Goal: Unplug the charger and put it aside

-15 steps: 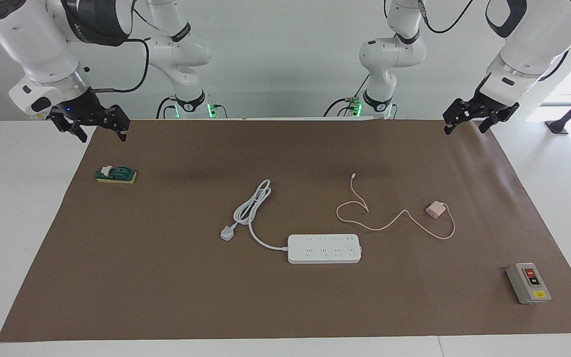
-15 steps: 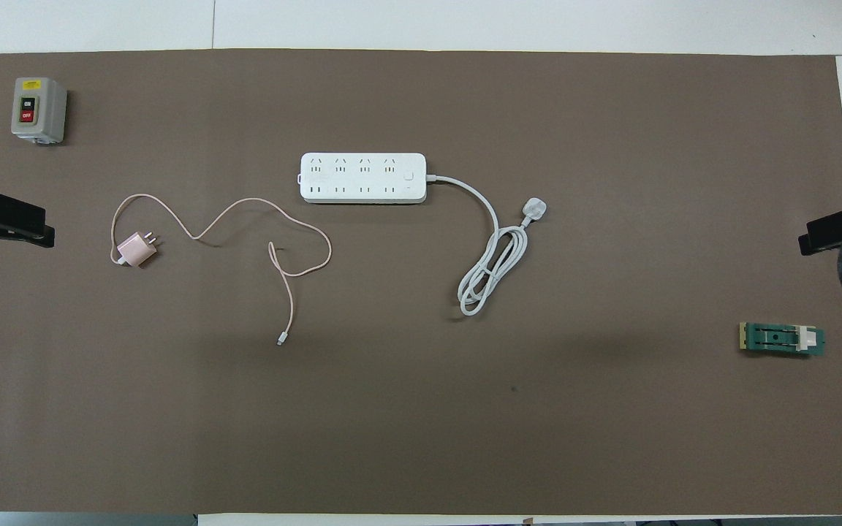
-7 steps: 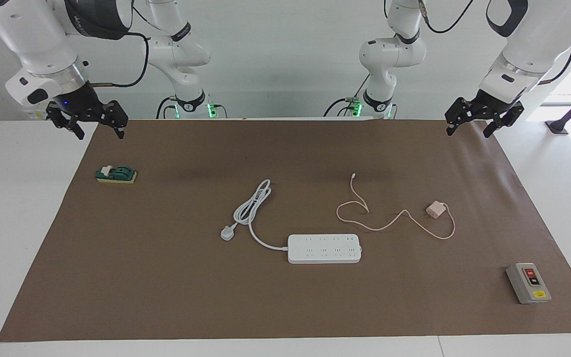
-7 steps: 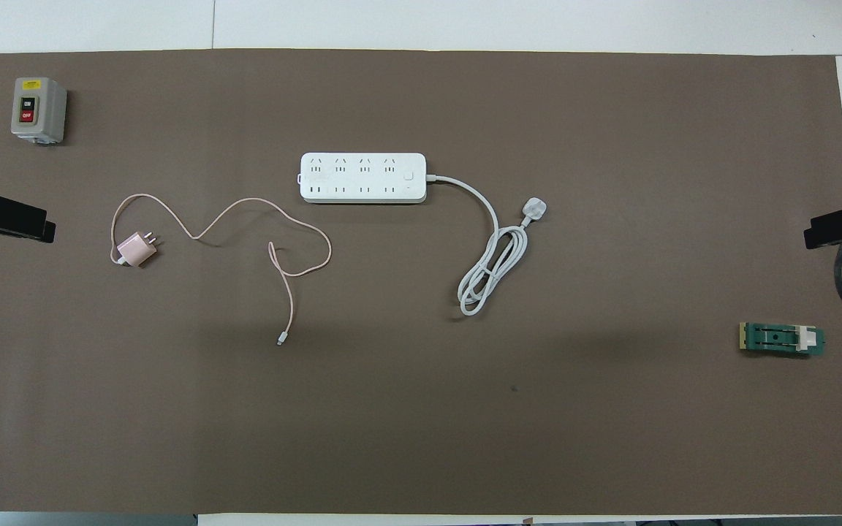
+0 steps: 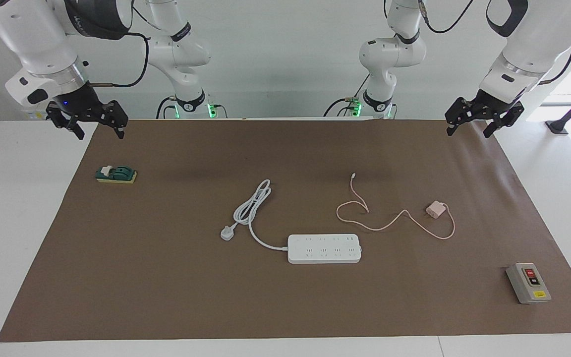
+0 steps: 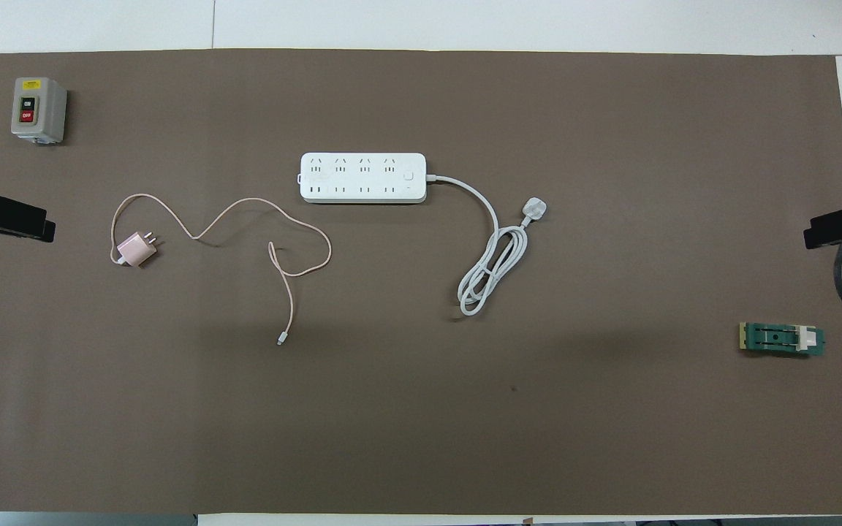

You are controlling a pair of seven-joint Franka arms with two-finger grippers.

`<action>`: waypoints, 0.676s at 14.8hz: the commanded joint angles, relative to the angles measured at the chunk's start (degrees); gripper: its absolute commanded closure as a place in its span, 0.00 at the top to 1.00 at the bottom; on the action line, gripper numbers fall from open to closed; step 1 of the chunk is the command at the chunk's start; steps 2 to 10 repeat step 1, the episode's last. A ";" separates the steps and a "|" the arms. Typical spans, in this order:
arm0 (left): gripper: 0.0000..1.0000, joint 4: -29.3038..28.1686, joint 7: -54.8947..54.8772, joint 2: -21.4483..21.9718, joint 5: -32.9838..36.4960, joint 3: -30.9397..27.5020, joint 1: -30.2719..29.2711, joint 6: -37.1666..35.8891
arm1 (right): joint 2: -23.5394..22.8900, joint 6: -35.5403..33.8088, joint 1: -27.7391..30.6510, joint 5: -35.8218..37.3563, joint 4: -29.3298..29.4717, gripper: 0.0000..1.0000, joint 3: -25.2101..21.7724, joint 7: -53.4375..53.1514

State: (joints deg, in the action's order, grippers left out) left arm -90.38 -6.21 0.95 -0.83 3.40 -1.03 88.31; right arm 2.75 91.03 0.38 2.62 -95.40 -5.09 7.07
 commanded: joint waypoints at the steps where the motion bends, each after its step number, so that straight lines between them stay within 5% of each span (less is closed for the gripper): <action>1: 1.00 -1.29 -0.47 0.72 0.57 -0.85 0.94 1.25 | 0.94 -0.24 0.59 0.28 -0.84 1.00 0.34 -0.92; 10: 1.00 -1.29 -0.47 0.72 0.57 -0.85 0.94 1.25 | 0.94 -0.24 0.59 0.28 -0.84 1.00 0.34 -0.92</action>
